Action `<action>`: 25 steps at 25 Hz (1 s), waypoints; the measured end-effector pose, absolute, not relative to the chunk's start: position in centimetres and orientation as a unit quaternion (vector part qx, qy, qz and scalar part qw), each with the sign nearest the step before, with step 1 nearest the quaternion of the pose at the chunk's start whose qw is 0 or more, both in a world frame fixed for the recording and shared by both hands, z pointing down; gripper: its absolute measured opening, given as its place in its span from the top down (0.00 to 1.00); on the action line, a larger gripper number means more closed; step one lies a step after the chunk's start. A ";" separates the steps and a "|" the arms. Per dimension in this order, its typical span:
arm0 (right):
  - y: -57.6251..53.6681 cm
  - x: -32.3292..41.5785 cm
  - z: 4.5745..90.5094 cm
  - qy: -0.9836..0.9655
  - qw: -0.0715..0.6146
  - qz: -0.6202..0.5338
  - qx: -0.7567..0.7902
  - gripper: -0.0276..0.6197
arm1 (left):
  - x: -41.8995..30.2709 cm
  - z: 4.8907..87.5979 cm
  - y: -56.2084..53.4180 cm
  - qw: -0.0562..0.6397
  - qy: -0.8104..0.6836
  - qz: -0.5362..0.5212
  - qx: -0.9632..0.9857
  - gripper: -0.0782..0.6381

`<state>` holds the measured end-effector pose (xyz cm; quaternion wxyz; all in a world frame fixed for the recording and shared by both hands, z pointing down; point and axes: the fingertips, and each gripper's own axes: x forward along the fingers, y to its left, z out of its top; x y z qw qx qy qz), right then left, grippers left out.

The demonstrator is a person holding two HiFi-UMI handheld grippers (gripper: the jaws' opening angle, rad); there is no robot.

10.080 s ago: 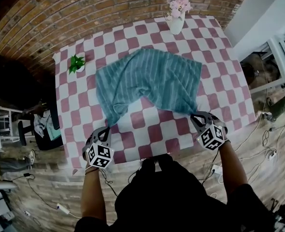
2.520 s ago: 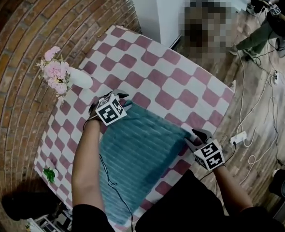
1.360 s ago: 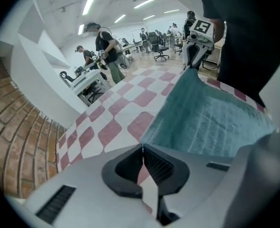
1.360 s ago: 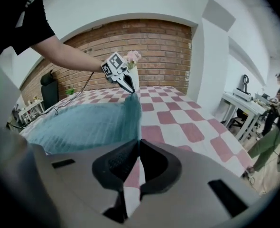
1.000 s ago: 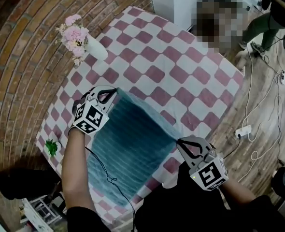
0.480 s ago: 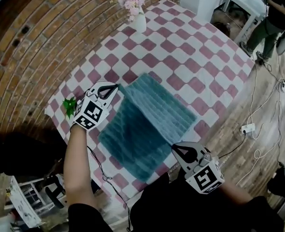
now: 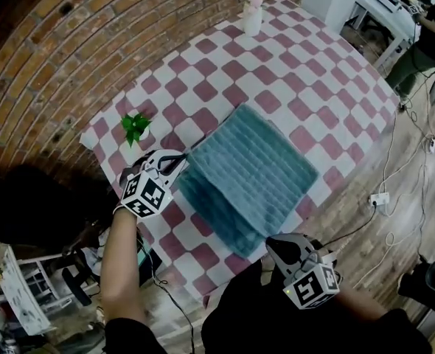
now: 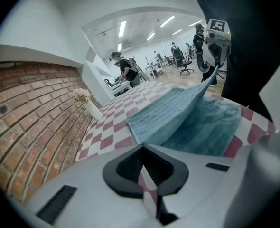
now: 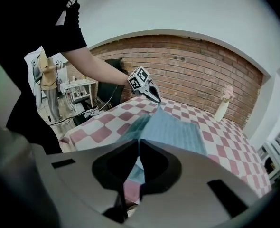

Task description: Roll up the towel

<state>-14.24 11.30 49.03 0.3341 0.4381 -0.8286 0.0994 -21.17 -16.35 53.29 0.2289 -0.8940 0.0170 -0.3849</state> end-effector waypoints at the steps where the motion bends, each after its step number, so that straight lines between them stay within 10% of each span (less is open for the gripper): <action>1: 11.5 -14.9 49.1 -0.831 0.337 0.095 0.432 0.93 | -22.1 53.7 -16.1 0.226 0.019 -0.385 -0.894 0.89; 13: 14.1 -22.6 57.4 -0.853 0.402 0.068 0.324 0.93 | -27.8 61.4 -14.6 0.245 0.007 -0.473 -0.846 0.87; 18: 15.6 -23.5 60.1 -0.873 0.392 0.076 0.280 0.68 | -30.6 62.3 -13.9 0.183 0.029 -0.494 -0.849 0.50; 25: 12.2 -16.8 56.3 -0.867 0.360 0.047 0.341 0.66 | -31.2 57.0 -10.0 0.098 0.141 -0.393 -0.904 0.42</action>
